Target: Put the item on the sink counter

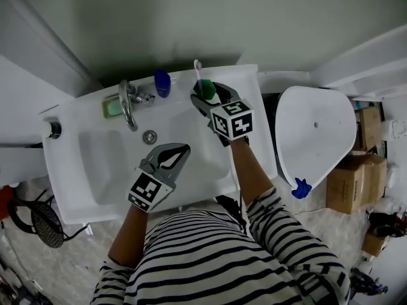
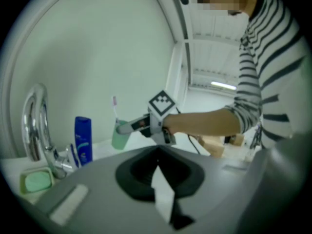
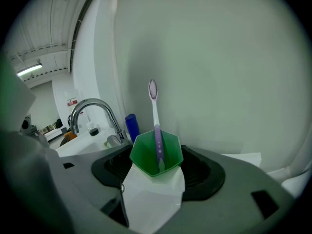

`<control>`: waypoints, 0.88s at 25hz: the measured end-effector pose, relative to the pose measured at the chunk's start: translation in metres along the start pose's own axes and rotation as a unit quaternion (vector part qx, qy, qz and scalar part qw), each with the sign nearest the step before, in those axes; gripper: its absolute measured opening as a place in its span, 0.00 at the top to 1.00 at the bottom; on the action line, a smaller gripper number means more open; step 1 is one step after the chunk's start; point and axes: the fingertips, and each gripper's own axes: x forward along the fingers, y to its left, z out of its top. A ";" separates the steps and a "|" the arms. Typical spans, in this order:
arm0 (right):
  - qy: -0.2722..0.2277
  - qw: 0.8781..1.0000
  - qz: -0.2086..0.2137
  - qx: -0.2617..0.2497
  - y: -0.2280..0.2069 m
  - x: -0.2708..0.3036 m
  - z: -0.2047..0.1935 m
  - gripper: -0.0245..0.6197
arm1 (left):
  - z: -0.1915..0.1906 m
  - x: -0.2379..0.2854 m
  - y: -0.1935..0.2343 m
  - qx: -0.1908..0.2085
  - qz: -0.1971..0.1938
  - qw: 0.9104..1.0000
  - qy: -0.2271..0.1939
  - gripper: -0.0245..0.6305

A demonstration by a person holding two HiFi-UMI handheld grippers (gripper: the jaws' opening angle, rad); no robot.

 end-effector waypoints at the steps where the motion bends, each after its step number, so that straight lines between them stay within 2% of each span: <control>1: 0.000 1.000 0.000 0.001 -0.001 0.006 0.000 0.48 | -0.002 -0.001 0.002 -0.001 0.000 1.000 0.001 0.95; 11: 0.020 1.000 -0.001 0.006 -0.005 0.062 -0.017 0.48 | -0.012 -0.007 0.017 -0.014 0.004 1.000 0.010 0.95; 22: 0.028 1.000 -0.010 0.001 -0.003 0.098 -0.030 0.48 | -0.021 -0.011 0.029 -0.024 0.007 1.000 0.015 0.95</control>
